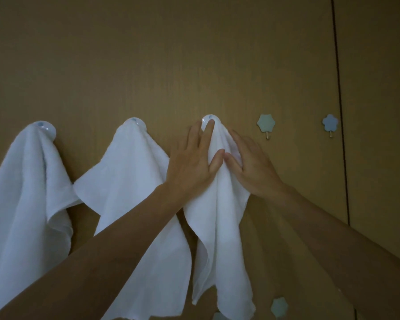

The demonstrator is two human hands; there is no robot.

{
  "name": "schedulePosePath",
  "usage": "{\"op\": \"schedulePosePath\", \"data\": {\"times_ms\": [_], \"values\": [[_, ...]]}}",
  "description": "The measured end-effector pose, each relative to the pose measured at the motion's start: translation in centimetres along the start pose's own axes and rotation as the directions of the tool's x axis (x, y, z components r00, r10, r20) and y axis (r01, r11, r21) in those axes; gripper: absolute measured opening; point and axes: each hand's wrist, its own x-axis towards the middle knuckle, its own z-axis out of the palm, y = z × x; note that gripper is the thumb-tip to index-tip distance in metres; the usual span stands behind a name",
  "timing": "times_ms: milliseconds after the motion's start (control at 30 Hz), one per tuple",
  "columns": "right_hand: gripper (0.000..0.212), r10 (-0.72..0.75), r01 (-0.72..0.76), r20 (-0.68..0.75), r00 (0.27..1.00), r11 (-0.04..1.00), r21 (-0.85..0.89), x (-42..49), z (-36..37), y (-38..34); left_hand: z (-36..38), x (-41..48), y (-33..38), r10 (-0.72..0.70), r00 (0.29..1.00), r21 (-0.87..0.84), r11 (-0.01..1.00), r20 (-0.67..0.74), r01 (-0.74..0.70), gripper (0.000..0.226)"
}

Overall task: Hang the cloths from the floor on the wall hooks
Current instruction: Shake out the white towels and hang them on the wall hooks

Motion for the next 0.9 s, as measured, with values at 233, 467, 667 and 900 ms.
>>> {"op": "schedulePosePath", "data": {"times_ms": [233, 467, 667, 900], "values": [[0.064, 0.007, -0.006, 0.012, 1.0, 0.997, -0.074, -1.0, -0.6, -1.2, -1.3, -0.8, 0.0, 0.036, 0.999, 0.072, 0.997, 0.021, -0.038, 0.068], [0.066, 0.011, -0.006, 0.041, 0.999, 0.993, -0.115, -3.7, -2.5, -2.6, -4.9, -4.1, 2.0, -0.052, 0.987, 0.326, 0.945, 0.153, -0.001, 0.072], [0.069, -0.026, 0.051, 0.136, 0.99, 0.982, -0.18, -7.9, -3.8, -4.6, -9.0, -9.0, 5.0, -0.159, 0.96, 0.575, 0.818, 0.232, -0.003, 0.071], [0.07, -0.124, 0.127, 0.165, 0.979, 0.992, -0.013, -14.1, -4.2, -9.1, -15.0, -15.0, 9.0, -0.217, 0.927, 0.728, 0.681, 0.307, -0.082, 0.071]]}}
